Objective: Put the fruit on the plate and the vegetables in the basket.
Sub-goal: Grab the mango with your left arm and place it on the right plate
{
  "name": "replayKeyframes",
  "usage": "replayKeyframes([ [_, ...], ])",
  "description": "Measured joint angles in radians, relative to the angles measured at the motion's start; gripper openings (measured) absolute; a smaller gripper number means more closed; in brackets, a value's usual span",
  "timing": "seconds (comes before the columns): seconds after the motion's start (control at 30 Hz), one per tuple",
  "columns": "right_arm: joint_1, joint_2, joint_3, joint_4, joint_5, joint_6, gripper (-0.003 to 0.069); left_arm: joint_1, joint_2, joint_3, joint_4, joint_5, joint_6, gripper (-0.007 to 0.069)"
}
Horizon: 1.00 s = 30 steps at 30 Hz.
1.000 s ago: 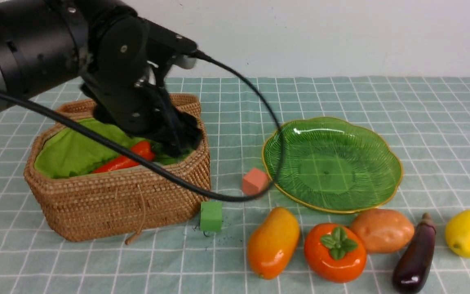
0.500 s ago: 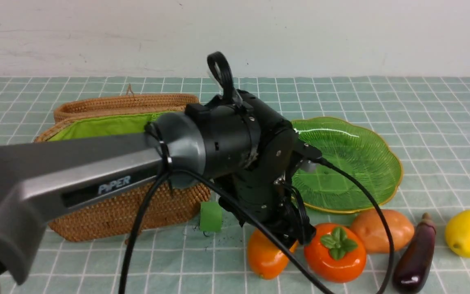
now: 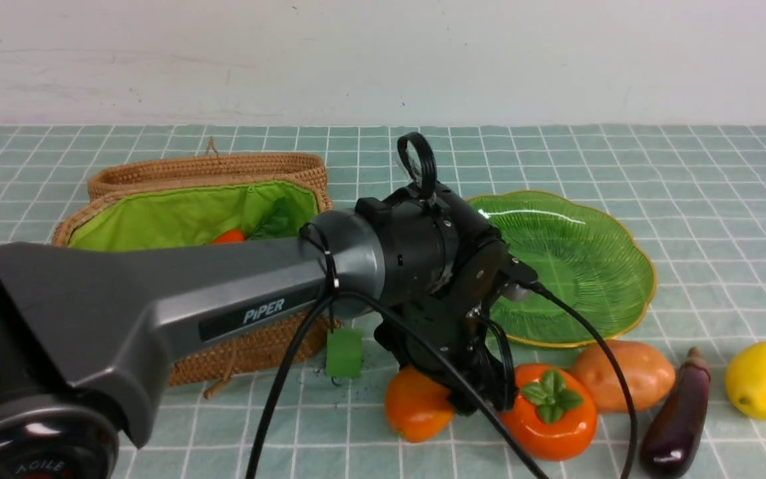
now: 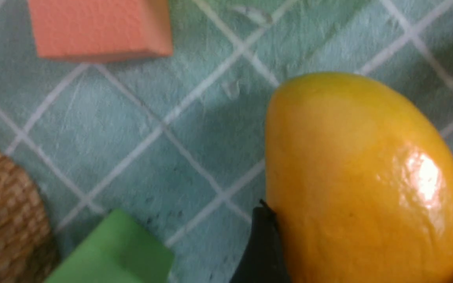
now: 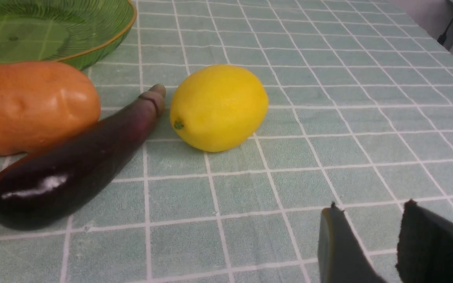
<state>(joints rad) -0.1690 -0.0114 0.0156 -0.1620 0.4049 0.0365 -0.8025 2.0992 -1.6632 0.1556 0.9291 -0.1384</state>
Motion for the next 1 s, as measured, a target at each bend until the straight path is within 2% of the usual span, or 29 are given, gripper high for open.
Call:
replayKeyframes([
  [0.17,0.0,0.0,0.0,0.0,0.0,0.0,0.0242,0.0,-0.015,-0.11,0.02,0.113,0.004,0.0553],
  [0.33,0.0,0.0,0.0,0.0,0.0,0.0,0.0242,0.0,-0.04,-0.262,0.048,0.069,-0.077,0.0553],
  [0.4,0.0,0.0,0.0,0.0,0.0,0.0,0.0242,0.0,-0.038,-0.293,0.068,-0.082,-0.179,0.0553],
  [0.47,0.0,0.0,0.0,0.0,0.0,0.0,0.0242,0.0,-0.027,-0.297,0.083,-0.15,-0.24,0.0553],
  [0.5,0.0,0.0,0.0,0.0,0.0,0.0,0.0242,0.0,0.003,-0.3,0.114,-0.264,-0.32,0.0553],
  [0.6,0.0,0.0,0.0,0.0,0.0,0.0,0.0242,0.0,0.05,-0.3,0.171,-0.361,-0.412,0.0553],
  [0.67,0.0,0.0,0.0,0.0,0.0,0.0,0.0242,0.0,0.121,-0.299,0.277,-0.404,-0.502,0.0553],
  [0.77,0.0,0.0,0.0,0.0,0.0,0.0,0.0242,0.0,0.161,-0.298,0.355,-0.408,-0.581,0.0553],
  [0.9,0.0,0.0,0.0,0.0,0.0,0.0,0.0242,0.0,0.197,-0.298,0.493,-0.415,-0.803,0.0558],
  [1.0,0.0,0.0,0.0,0.0,0.0,0.0,0.0242,0.0,0.197,-0.298,0.533,-0.42,-0.904,0.0633],
])
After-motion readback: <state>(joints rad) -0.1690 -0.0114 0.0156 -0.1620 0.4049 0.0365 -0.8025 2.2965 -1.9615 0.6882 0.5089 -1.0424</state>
